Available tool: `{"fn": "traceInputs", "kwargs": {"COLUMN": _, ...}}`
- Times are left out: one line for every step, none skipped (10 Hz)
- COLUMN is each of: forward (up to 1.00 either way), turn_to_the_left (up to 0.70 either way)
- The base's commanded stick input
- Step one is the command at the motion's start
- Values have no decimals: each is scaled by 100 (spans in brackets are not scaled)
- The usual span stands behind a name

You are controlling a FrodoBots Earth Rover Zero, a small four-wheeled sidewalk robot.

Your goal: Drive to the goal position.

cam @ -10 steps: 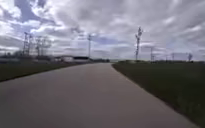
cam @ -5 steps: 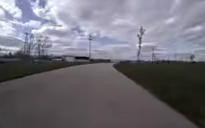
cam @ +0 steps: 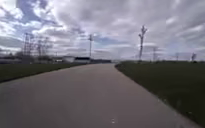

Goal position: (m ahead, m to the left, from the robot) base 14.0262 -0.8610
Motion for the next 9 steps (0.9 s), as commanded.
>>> {"fn": "traceInputs", "kwargs": {"forward": 100, "turn_to_the_left": -6}}
{"fn": "traceInputs", "kwargs": {"forward": 100, "turn_to_the_left": -15}}
{"fn": "traceInputs", "kwargs": {"forward": 100, "turn_to_the_left": -27}}
{"fn": "traceInputs", "kwargs": {"forward": 100, "turn_to_the_left": -30}}
{"fn": "traceInputs", "kwargs": {"forward": 100, "turn_to_the_left": -25}}
{"fn": "traceInputs", "kwargs": {"forward": 100, "turn_to_the_left": 0}}
{"fn": "traceInputs", "kwargs": {"forward": 100, "turn_to_the_left": 0}}
{"fn": "traceInputs", "kwargs": {"forward": 100, "turn_to_the_left": 0}}
{"fn": "traceInputs", "kwargs": {"forward": 100, "turn_to_the_left": 0}}
